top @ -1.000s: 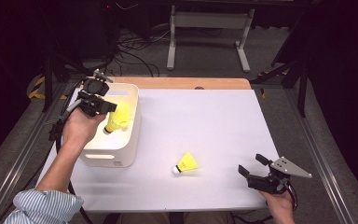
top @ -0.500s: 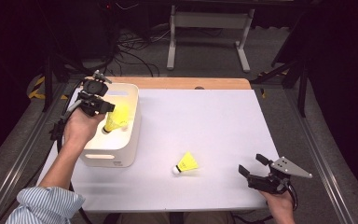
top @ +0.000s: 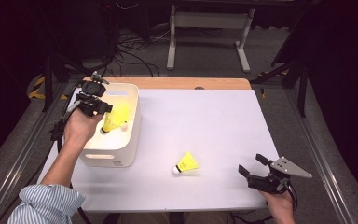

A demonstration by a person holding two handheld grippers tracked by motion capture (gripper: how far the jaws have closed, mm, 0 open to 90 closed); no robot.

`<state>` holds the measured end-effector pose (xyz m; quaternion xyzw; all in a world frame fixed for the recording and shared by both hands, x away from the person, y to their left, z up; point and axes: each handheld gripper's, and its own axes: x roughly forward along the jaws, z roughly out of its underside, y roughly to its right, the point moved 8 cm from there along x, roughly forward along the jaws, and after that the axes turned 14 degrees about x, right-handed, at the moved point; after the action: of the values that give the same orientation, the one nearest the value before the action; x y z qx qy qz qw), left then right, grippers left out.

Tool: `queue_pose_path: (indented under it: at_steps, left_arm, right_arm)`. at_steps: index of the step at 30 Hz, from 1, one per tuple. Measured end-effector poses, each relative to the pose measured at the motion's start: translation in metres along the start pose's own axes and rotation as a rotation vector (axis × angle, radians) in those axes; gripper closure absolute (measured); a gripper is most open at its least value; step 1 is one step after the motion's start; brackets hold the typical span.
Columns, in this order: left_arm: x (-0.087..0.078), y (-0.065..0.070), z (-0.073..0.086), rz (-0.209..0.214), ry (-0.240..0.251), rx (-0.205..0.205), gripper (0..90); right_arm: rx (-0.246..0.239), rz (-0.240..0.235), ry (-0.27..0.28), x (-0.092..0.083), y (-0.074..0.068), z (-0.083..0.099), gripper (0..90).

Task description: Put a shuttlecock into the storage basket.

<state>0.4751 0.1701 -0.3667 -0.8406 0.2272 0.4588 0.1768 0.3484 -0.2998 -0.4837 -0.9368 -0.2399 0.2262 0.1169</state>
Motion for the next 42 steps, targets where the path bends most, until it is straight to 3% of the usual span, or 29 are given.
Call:
queue_pose_path:
  at_steps: [42]
  left_arm:
    - [0.03,-0.016,0.006,-0.03,-0.052,-0.047,90.0]
  right_arm:
    - [0.001,-0.001,0.0,0.0,0.0,0.0,11.9]
